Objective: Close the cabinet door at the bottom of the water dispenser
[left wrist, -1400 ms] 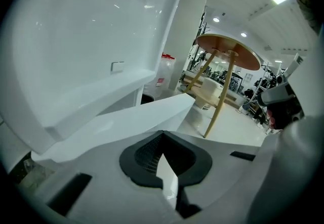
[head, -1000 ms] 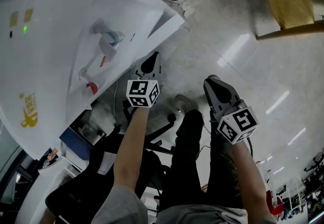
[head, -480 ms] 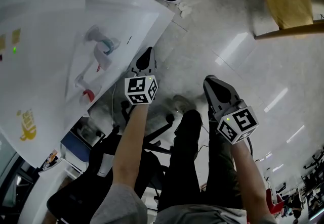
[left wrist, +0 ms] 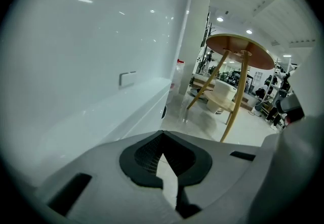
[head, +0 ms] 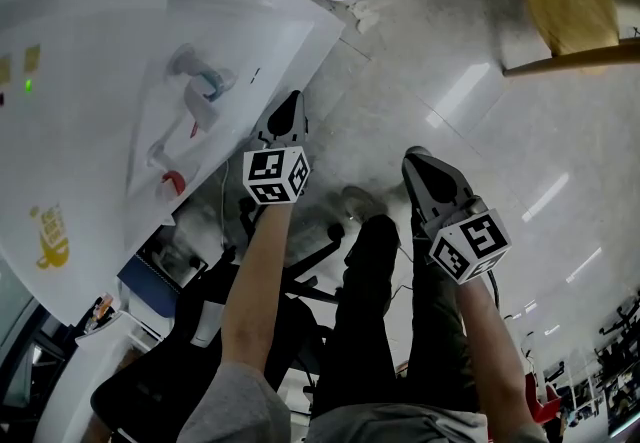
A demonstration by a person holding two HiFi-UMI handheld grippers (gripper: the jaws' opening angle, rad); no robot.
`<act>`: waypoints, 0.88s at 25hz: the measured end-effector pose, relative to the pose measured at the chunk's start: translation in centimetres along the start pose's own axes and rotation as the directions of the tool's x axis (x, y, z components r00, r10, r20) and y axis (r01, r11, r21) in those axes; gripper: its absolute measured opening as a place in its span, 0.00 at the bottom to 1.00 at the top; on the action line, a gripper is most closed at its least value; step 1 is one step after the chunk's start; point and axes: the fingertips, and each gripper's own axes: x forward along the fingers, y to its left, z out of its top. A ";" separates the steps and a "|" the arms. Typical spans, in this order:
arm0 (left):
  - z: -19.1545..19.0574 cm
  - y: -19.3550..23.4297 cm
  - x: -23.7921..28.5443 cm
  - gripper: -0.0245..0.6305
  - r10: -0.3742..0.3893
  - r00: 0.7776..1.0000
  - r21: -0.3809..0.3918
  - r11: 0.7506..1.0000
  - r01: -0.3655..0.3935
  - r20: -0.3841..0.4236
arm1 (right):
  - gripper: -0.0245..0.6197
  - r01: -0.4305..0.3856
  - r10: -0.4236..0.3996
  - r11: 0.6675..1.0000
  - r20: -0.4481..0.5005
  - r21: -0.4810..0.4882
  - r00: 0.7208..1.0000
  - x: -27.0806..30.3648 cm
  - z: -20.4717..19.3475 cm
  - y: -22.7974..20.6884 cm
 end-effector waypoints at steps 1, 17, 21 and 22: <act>0.2 -0.1 -0.2 0.05 -0.002 1.000 -0.003 1.000 0.002 0.003 | 0.05 -0.002 0.002 1.000 0.001 0.000 1.000 -0.1 0.0 0.1; 3.2 -6.7 -6.3 0.05 -0.084 0.992 0.027 0.996 0.082 0.089 | 0.05 -0.079 0.079 0.997 0.010 -0.025 0.997 -3.2 -0.2 3.7; 3.7 -9.1 -8.9 0.05 -0.127 0.988 0.050 0.991 0.124 0.084 | 0.05 -0.111 0.111 0.993 0.003 -0.037 0.994 -3.9 -0.6 4.8; 3.9 -9.8 -9.6 0.05 -0.139 0.987 0.058 0.989 0.134 0.084 | 0.05 -0.116 0.116 0.993 0.004 -0.035 0.993 -4.0 -0.6 5.0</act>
